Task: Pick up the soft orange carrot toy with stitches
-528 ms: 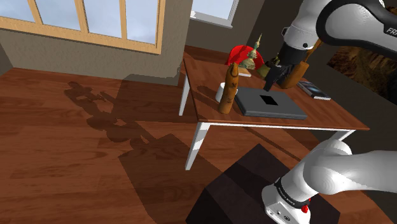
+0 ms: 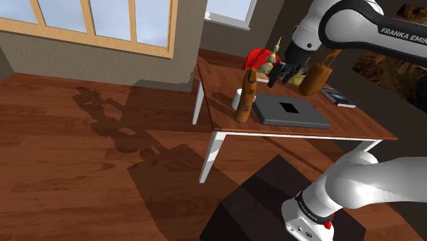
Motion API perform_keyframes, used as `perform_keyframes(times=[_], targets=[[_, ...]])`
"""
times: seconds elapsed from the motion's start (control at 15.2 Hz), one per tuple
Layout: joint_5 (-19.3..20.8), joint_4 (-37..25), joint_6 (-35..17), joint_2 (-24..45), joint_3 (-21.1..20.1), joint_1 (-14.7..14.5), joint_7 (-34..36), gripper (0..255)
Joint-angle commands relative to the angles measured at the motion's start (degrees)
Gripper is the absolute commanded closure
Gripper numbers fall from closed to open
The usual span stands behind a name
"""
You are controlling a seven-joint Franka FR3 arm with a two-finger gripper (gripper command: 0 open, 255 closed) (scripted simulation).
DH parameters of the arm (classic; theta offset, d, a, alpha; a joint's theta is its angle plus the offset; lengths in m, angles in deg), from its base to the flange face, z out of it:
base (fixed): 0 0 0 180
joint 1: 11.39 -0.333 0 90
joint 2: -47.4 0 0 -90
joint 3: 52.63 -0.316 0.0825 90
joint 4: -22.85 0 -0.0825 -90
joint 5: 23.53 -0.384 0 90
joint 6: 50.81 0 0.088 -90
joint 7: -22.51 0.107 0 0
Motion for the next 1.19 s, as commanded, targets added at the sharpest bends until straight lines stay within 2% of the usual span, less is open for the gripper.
perform_keyframes(times=[0.0,0.66,1.12], targets=[[-0.31,-0.34,-4.89,2.31,0.57,0.44,0.63,0],[-2.91,-7.09,-24.81,15.56,3.72,2.03,2.38,0],[-2.91,-2.62,-29.55,15.75,3.77,2.06,2.39,0]])
